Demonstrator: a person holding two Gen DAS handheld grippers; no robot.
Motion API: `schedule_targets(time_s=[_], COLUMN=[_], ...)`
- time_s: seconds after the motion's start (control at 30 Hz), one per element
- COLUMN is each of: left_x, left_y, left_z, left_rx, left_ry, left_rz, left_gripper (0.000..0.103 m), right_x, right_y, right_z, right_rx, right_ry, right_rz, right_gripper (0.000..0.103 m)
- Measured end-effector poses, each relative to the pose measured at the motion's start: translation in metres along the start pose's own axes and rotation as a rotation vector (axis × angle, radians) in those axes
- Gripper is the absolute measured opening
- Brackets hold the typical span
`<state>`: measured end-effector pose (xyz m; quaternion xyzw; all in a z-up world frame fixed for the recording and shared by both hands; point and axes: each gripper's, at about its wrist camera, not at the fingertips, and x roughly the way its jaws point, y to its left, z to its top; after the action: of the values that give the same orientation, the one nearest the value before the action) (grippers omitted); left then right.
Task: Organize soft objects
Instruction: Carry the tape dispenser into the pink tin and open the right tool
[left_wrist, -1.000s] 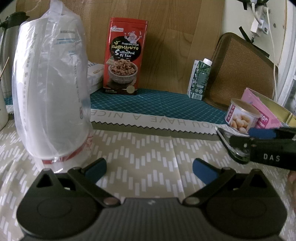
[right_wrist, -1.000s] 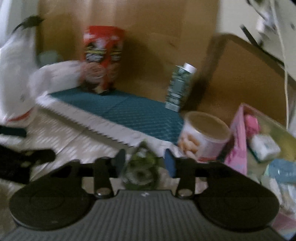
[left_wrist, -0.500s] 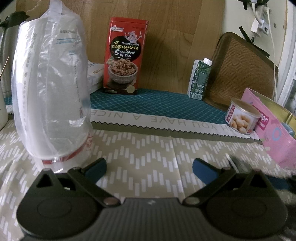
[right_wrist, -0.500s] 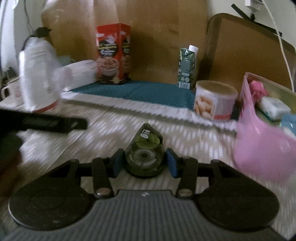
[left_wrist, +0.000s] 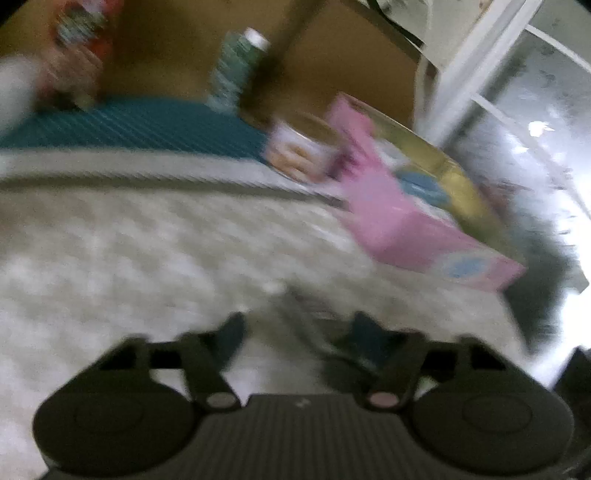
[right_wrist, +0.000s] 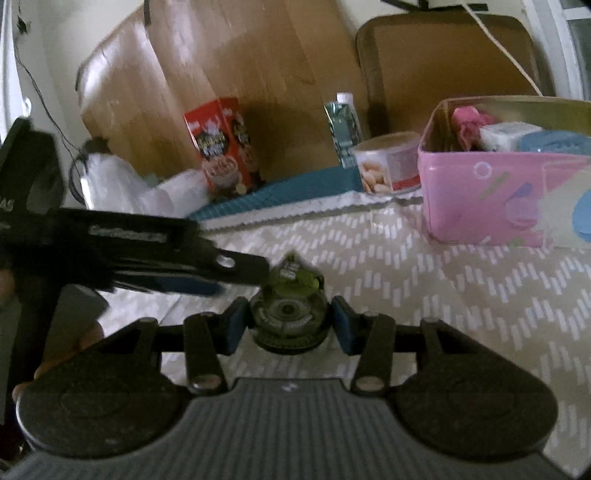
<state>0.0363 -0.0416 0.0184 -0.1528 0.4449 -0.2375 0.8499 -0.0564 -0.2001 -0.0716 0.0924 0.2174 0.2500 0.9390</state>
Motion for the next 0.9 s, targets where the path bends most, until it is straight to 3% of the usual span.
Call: schedule_targets(time_s=[0.03,0.1,0.3,0.47,0.63,0.67,0.7,0.77,0.83,0.9], left_x=[0.004,0.008,0.017,0.031,0.076,0.085,0.095,0.114,0.126,0.129], left_y=[-0.004,-0.019,-0.081,-0.139,-0.189,-0.195,-0.201,-0.208,-0.208,-0.200], left_z=[0.003,0.007,0.038,0.072,0.091,0.092,0.093,0.093,0.091,0.090], left_rx=[-0.021,-0.001,0.134,0.232,0.294,0.298,0.303,0.299,0.293,0.275], left_ry=[0.014,0.006,-0.029,-0.056,-0.049,-0.047,-0.046,-0.063,-0.081,-0.080], left_rz=[-0.037,-0.042,-0.086,-0.152,-0.204,-0.209,-0.206,-0.149,-0.087,-0.065], left_gripper=[0.047,0.041,0.040,0.038,0.039,0.044,0.054,0.069,0.070,0.070], right_x=[-0.004,-0.011,-0.041,-0.064,-0.073,-0.072,-0.071,-0.063,-0.049,-0.037], right_y=[-0.001,-0.004,-0.032,-0.054,-0.091,-0.098,-0.105,-0.121,-0.138,-0.154], right_z=[0.000,0.000,0.018,0.043,0.062,0.064,0.064,0.066,0.067,0.070], right_rx=[-0.001,-0.006,0.042,0.003,-0.034,-0.046,-0.059,-0.092,-0.134,-0.141], right_ry=[-0.016,-0.051,-0.186,-0.331,-0.424,-0.430,-0.436,-0.451,-0.446,-0.386], right_rz=[0.005,-0.009,-0.066,-0.159,-0.295,-0.327,-0.360,-0.441,-0.539,-0.602], right_gripper=[0.052,0.051,0.052,0.052,0.052,0.052,0.052,0.052,0.052,0.054])
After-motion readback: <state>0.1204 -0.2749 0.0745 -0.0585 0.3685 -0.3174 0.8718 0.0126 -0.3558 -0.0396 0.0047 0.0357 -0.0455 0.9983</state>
